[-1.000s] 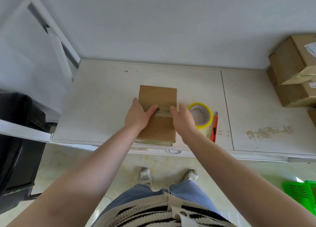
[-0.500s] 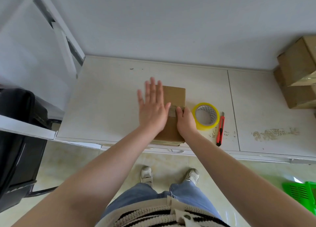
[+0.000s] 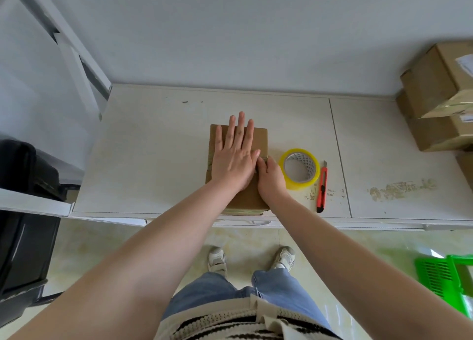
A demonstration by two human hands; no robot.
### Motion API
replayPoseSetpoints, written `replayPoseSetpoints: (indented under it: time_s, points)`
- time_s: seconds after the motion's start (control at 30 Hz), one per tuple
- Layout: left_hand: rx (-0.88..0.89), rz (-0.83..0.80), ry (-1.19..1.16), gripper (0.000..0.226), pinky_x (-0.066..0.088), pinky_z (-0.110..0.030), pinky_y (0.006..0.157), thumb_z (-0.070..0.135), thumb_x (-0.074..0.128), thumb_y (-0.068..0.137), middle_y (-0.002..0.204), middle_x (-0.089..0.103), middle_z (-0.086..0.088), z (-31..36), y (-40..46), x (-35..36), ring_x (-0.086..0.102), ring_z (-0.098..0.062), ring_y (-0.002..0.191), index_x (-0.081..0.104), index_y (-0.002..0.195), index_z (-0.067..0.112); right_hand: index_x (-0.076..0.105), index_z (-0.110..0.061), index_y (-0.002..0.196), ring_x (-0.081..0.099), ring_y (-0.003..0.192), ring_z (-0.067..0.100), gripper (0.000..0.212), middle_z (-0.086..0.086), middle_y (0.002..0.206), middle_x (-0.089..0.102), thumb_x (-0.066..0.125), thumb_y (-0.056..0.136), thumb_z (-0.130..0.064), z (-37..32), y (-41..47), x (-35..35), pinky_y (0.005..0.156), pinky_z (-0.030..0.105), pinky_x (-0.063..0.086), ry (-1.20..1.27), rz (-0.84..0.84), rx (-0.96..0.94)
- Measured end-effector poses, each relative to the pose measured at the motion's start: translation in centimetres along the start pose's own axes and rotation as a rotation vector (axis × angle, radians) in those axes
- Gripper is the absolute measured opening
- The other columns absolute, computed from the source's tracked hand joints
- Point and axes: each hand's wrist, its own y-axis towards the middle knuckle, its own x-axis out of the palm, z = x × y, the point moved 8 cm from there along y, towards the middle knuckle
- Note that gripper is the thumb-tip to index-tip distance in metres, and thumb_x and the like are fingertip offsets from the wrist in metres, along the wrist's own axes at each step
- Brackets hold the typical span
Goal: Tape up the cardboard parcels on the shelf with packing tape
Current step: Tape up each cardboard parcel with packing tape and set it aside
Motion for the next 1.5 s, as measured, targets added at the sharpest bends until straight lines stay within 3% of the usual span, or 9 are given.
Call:
replayPoseSetpoints:
  time_s: [0.27,0.37,0.5,0.63,0.77,0.9,1.0,1.27,1.5]
  points:
    - [0.043,0.057,-0.415,0.070,-0.010,-0.041,0.122,0.039,0.030,0.106,0.162,-0.021,-0.012,-1.8,-0.1,-2.6,-0.019,-0.027,0.150,-0.007,0.156,0.009,0.055,-0.016,0.100,0.054,0.082,0.018,0.020,-0.004,0.083,0.057,0.040,0.105,-0.029,0.2,-0.3,-0.5,0.068,0.026,0.039,0.124,-0.013,0.013]
    - [-0.366,0.160,-0.596,0.078,-0.003,-0.042,0.122,0.051,0.034,0.102,0.164,-0.010,-0.014,-7.7,-2.0,-3.8,-0.006,-0.030,0.152,-0.002,0.158,0.012,0.063,-0.021,0.101,0.057,0.085,0.017,0.027,0.002,0.094,0.063,0.044,0.102,-0.040,2.2,-0.6,-1.2,0.078,0.030,0.048,0.381,-0.088,0.167]
    - [-0.692,-0.257,-1.250,0.098,0.040,-0.038,0.101,0.078,0.049,0.083,0.157,0.033,-0.006,-8.3,-4.4,-0.9,0.046,-0.029,0.132,0.013,0.157,0.025,0.065,-0.025,0.112,0.064,0.090,0.018,0.029,0.000,0.100,0.070,0.046,0.101,-0.044,3.1,-1.0,0.3,0.086,0.037,0.052,0.546,-0.237,0.285]
    - [-0.597,-0.146,-0.853,0.081,0.048,-0.037,0.084,0.073,0.055,0.083,0.125,0.060,-0.002,-8.1,-3.9,-3.0,0.061,-0.028,0.111,0.042,0.136,0.014,0.055,-0.022,0.123,0.052,0.096,0.010,0.031,-0.009,0.103,0.057,0.043,0.103,-0.041,1.4,-0.2,0.3,0.088,0.028,0.042,0.327,-0.114,0.138]
    - [-0.626,-0.113,-0.603,0.069,0.038,-0.038,0.075,0.060,0.046,0.095,0.134,0.054,-0.012,-6.4,-3.7,-3.2,0.058,-0.036,0.116,0.032,0.139,0.008,0.025,-0.026,0.155,0.036,0.140,0.018,0.074,-0.004,0.151,0.039,0.036,0.093,-0.067,-2.0,-0.4,1.5,0.117,0.041,0.027,0.382,-0.180,0.121]
    - [-0.627,-0.109,-0.648,0.067,0.037,-0.046,0.101,0.046,0.038,0.103,0.160,0.022,-0.017,-5.0,-3.9,-2.4,0.039,-0.038,0.138,0.009,0.156,0.016,0.022,-0.014,0.153,0.050,0.128,0.030,0.058,0.010,0.143,0.051,0.035,0.104,-0.043,-3.5,0.1,1.3,0.106,0.042,0.041,0.137,-0.079,-0.013]
    - [-0.346,0.087,-0.257,0.067,0.005,-0.054,0.120,0.041,0.027,0.105,0.165,-0.013,-0.012,-3.1,-3.4,-4.2,-0.002,-0.031,0.153,-0.006,0.158,0.018,0.030,-0.010,0.149,0.055,0.121,0.030,0.051,0.013,0.134,0.058,0.035,0.105,-0.035,-3.5,0.2,1.1,0.096,0.034,0.043,0.090,-0.031,-0.062]
    - [-0.171,0.076,-0.098,0.059,0.005,-0.049,0.123,0.034,0.021,0.107,0.165,-0.010,-0.011,-1.9,-2.5,-2.8,-0.011,-0.031,0.152,-0.001,0.158,0.015,0.032,-0.015,0.150,0.058,0.118,0.028,0.048,0.009,0.132,0.061,0.037,0.105,-0.030,-3.7,0.0,1.0,0.094,0.031,0.043,0.091,-0.021,-0.084]
    - [-0.461,0.018,-0.851,0.073,0.013,-0.034,0.120,0.048,0.035,0.103,0.164,-0.019,-0.009,-5.8,-3.6,-3.6,-0.002,-0.024,0.153,-0.002,0.158,0.017,0.042,-0.020,0.143,0.059,0.113,0.023,0.042,0.003,0.125,0.063,0.038,0.104,-0.036,-3.7,-0.7,0.3,0.099,0.037,0.046,0.167,-0.031,-0.065]
